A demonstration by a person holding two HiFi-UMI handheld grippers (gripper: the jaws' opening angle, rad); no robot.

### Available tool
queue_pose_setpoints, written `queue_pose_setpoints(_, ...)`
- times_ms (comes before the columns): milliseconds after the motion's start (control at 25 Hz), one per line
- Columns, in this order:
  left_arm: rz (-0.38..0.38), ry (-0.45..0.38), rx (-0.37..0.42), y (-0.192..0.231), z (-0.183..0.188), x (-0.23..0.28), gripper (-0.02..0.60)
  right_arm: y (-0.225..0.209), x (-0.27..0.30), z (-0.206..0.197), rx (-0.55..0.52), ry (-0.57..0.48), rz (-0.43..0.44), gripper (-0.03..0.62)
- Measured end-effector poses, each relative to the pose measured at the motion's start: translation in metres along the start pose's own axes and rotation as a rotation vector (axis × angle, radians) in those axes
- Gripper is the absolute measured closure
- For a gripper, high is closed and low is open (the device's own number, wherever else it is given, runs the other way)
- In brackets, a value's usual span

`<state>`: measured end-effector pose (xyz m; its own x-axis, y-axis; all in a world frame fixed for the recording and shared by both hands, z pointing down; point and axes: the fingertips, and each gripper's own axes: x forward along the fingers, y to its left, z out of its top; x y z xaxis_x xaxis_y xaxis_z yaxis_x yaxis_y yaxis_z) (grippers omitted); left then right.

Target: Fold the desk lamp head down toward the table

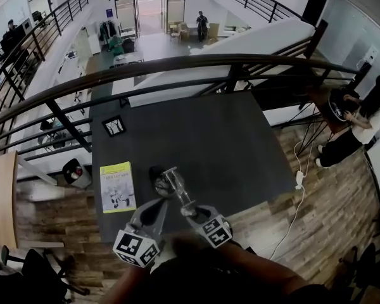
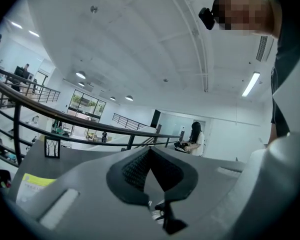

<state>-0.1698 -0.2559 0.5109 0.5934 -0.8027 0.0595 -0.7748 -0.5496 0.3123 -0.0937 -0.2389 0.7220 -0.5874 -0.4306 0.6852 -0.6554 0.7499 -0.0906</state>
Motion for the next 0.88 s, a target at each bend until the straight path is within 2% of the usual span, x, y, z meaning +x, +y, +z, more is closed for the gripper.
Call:
queue_pose_setpoints(480,0.022,0.020,0.028,0.008,-0.005,-0.004,0.580,-0.007,0.036,-0.019,-0.023,0.069,0.001,0.393)
queue_pose_setpoints(880,0.045,0.026,0.020,0.015,-0.007,-0.008,0.580,-0.013,0.063,-0.030,-0.042,0.122,-0.003,0.393)
